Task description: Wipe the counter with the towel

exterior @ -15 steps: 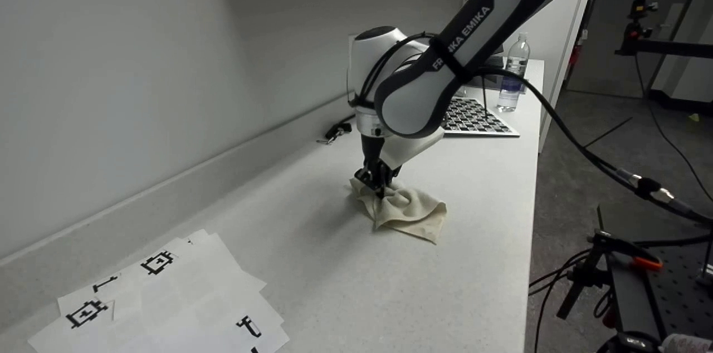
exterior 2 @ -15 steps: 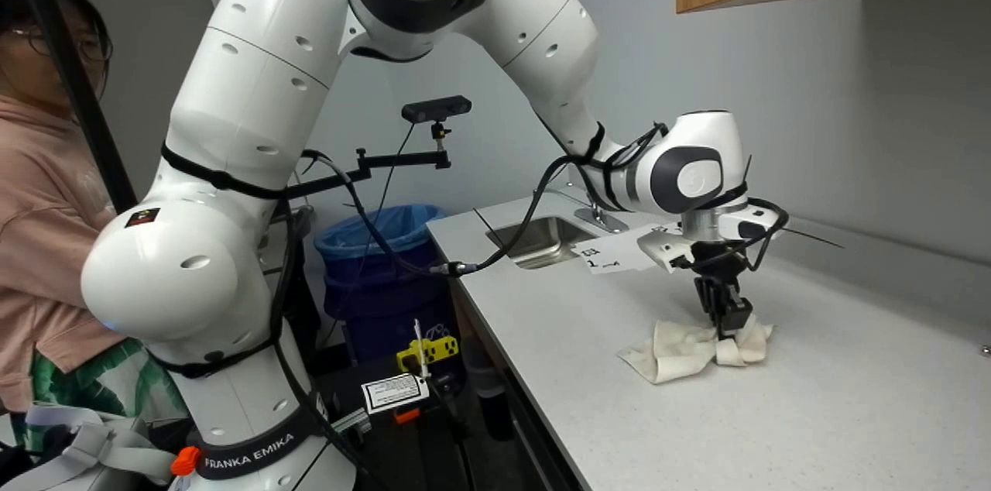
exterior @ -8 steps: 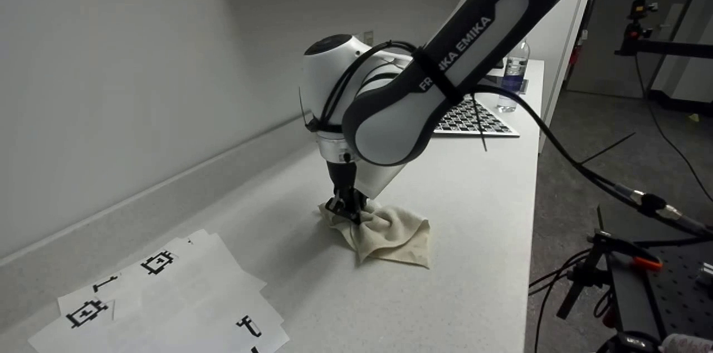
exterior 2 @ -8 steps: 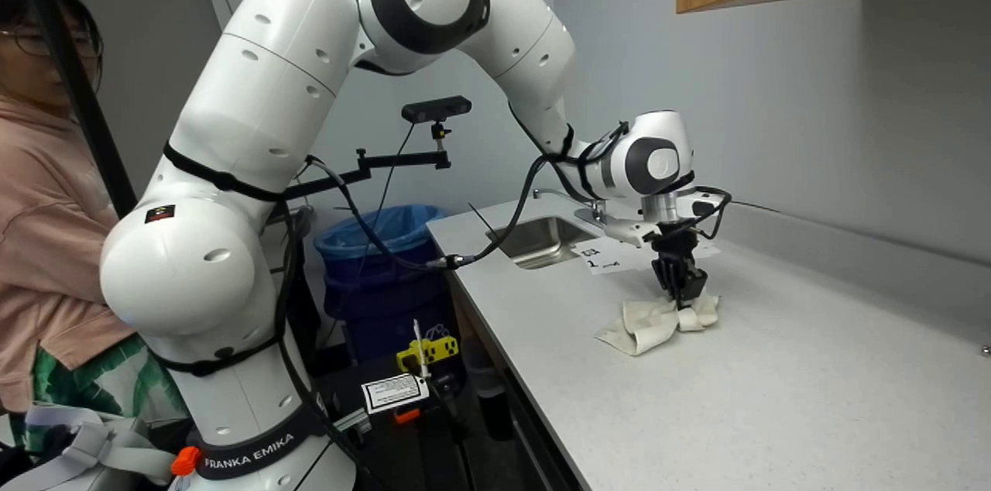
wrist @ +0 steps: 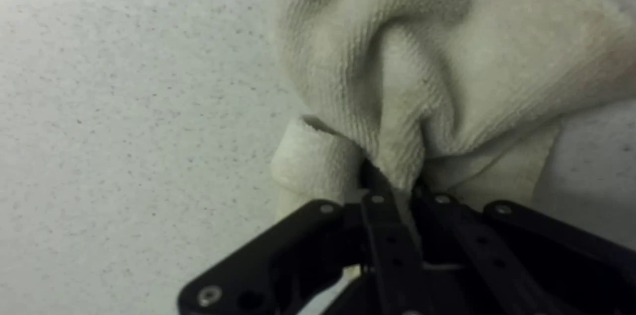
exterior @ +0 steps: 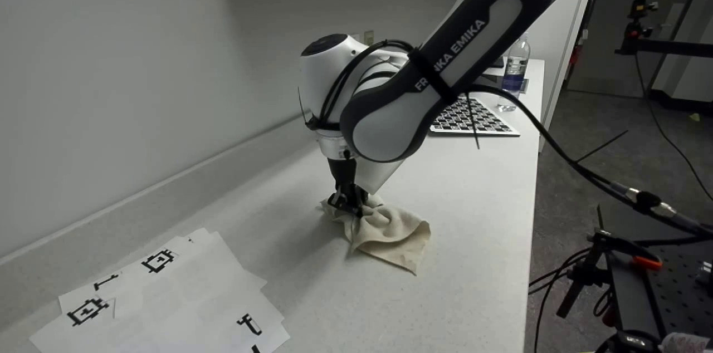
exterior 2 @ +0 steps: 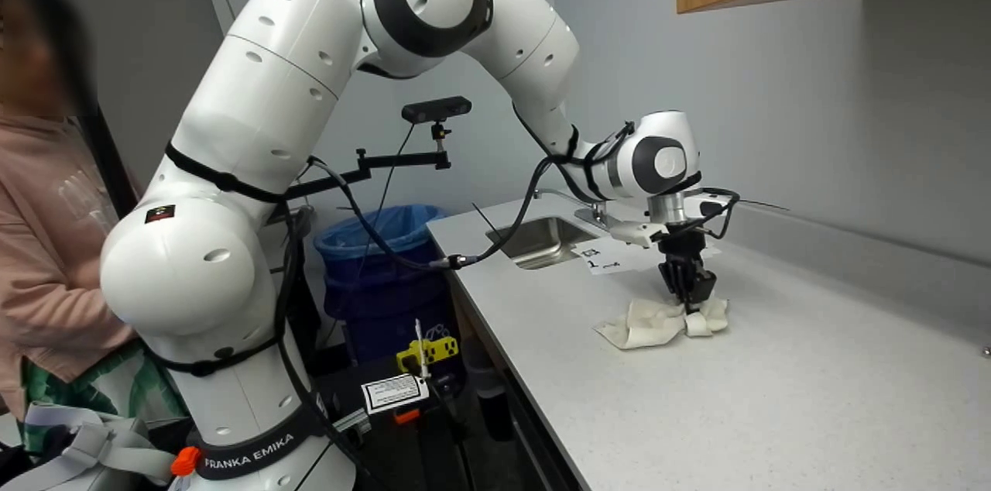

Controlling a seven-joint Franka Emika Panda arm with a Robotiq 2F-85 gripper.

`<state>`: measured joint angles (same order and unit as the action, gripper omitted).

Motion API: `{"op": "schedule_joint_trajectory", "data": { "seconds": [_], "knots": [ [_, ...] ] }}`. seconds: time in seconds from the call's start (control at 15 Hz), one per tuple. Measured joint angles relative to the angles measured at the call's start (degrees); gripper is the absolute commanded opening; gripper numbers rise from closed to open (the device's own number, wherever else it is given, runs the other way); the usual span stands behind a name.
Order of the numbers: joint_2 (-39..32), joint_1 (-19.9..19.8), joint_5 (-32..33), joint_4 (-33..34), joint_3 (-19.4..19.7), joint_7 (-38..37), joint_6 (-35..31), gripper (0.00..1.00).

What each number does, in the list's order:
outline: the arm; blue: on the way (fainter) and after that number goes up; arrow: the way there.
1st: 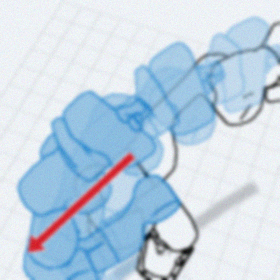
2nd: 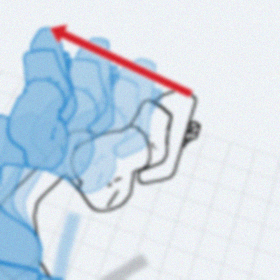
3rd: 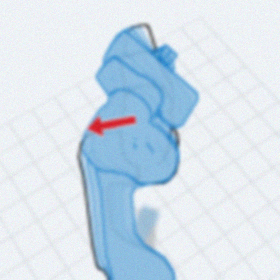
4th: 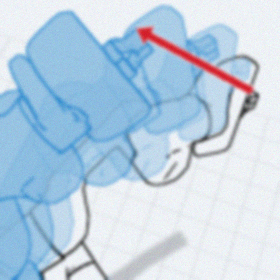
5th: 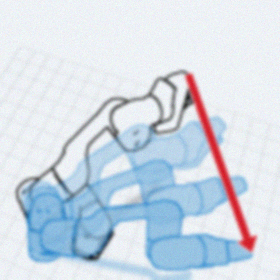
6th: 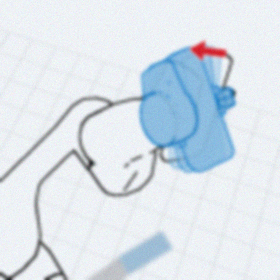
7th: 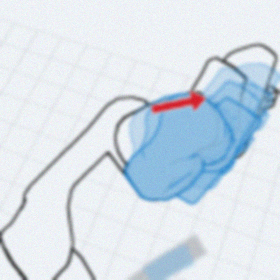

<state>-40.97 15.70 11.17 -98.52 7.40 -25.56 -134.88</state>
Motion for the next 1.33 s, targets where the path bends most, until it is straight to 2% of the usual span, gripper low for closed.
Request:
{"op": "schedule_joint_trajectory", "data": {
  "seconds": [0.27,0.53,0.8,1.07,1.33],
  "knots": [
    [0.5,-4.9,-1.3,-1.2,2.2,-0.1,-0.6,0.03],
    [1.9,-10.6,-4.4,-4.4,3.8,-0.1,-4.1,0.03],
    [3.5,-14.4,-7.2,-7.8,4.6,-0.1,-7.5,0.03],
    [4.1,-15.1,-8.0,-9.0,4.6,-0.1,-8.8,0.03],
    [4.1,-12.9,-7.7,-8.7,3.9,-0.1,-8.7,0.03]
  ]
}}
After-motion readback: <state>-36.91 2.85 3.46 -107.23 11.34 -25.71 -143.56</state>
